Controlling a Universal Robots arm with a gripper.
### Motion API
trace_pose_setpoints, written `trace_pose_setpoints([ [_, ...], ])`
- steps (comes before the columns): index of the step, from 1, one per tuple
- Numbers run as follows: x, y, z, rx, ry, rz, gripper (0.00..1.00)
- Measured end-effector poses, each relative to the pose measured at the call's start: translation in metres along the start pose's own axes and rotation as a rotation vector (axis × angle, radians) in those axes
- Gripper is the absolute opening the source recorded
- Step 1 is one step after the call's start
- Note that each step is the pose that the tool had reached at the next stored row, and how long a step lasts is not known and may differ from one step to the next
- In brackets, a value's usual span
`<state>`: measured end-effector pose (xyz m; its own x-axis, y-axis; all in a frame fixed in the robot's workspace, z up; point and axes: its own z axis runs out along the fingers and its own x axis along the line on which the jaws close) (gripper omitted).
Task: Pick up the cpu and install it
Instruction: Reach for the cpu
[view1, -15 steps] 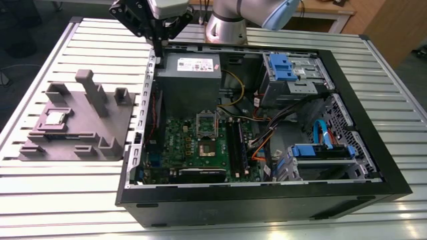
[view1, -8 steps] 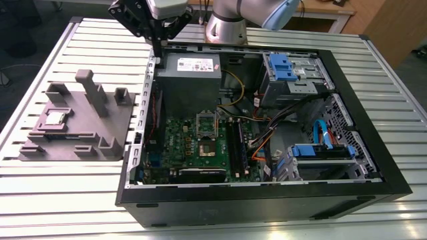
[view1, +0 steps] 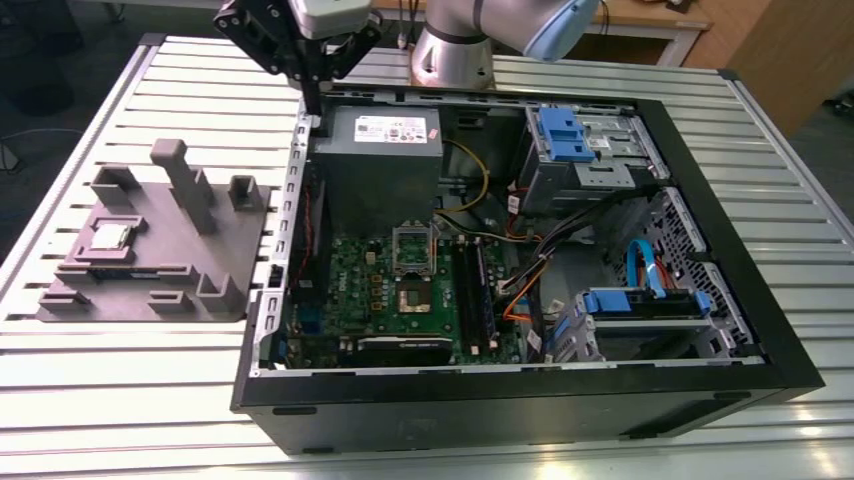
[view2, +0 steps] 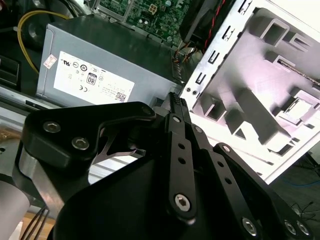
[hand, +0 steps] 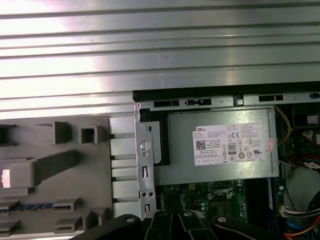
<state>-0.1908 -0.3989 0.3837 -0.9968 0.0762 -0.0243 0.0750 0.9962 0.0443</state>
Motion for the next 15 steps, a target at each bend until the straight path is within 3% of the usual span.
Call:
trace_pose_setpoints([
  [15,0.0074,-0.0006,0.0006,-0.0001,-0.0001,0.000,0.10],
])
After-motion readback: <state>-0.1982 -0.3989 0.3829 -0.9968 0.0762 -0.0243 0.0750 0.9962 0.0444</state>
